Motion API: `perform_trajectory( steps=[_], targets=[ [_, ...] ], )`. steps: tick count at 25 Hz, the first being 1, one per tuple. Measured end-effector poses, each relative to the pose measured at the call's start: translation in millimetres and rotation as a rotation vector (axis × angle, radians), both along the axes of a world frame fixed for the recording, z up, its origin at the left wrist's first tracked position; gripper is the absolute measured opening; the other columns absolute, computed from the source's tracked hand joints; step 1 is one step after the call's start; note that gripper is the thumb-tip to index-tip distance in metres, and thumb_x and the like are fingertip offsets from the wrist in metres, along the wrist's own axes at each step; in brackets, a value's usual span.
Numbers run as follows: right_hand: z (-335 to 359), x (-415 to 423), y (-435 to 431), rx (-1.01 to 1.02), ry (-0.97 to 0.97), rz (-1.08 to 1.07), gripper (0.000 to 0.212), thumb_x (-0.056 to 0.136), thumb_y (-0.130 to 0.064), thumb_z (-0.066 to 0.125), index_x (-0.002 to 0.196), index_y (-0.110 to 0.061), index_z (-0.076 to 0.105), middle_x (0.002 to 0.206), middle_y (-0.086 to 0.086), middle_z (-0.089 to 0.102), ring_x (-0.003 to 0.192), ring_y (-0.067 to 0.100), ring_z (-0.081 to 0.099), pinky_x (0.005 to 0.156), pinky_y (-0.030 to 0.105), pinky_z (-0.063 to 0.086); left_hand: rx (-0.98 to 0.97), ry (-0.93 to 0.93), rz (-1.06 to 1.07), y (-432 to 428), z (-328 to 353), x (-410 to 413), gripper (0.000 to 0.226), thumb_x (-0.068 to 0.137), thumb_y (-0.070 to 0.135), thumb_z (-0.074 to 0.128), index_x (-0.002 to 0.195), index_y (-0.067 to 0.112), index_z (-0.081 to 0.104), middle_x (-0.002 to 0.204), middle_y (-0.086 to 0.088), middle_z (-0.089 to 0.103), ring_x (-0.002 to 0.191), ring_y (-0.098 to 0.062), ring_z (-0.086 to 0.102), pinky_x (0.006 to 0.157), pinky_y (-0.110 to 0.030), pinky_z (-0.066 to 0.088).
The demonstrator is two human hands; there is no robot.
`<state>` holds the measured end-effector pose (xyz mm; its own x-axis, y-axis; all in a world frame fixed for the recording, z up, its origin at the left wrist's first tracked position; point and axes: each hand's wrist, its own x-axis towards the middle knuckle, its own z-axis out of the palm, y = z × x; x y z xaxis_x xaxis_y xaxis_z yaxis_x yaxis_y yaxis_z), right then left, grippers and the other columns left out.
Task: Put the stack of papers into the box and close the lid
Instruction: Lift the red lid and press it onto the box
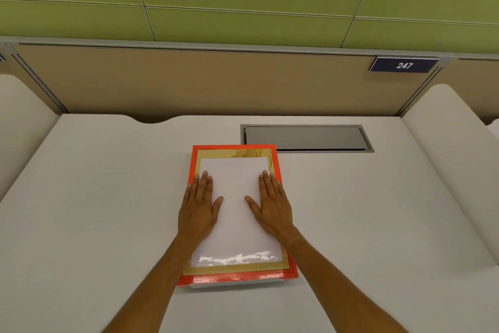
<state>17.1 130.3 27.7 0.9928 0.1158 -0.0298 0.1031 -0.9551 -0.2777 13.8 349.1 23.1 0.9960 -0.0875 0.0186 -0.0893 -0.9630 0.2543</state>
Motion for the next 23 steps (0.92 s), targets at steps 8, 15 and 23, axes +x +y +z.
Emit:
perform_trajectory(
  steps=[8, 15, 23],
  targets=[
    [-8, 2, 3, -0.047, 0.006, 0.011, 0.080, 0.096, -0.064, 0.018, 0.155, -0.016, -0.007, 0.164, 0.000, -0.008, 0.151, 0.016, -0.008, 0.125, 0.034, 0.002, 0.030, -0.003, 0.053, 3, -8, 0, 0.081, 0.094, 0.060, 0.008, 0.157, 0.009, 0.013, 0.166, -0.007, 0.013, 0.154, -0.022, 0.010, 0.125, -0.037, 0.011],
    [-14, -3, 0, -0.043, -0.003, -0.009, 0.081, 0.095, -0.066, 0.016, 0.155, -0.015, -0.006, 0.164, 0.000, -0.007, 0.151, 0.015, -0.009, 0.125, 0.032, 0.002, 0.061, 0.012, 0.046, -1, -14, -2, 0.079, 0.096, 0.059, 0.012, 0.157, 0.008, 0.013, 0.166, -0.006, 0.015, 0.153, -0.021, 0.013, 0.125, -0.037, 0.014],
    [-5, -3, 0, -0.019, 0.039, -0.016, 0.081, 0.096, -0.064, 0.020, 0.155, -0.015, -0.006, 0.164, 0.000, -0.006, 0.151, 0.015, -0.007, 0.125, 0.031, 0.002, -0.002, 0.046, 0.041, -4, -9, -1, 0.090, 0.089, 0.067, -0.003, 0.157, 0.009, 0.006, 0.167, -0.007, 0.006, 0.154, -0.021, 0.006, 0.125, -0.036, 0.010]
  ],
)
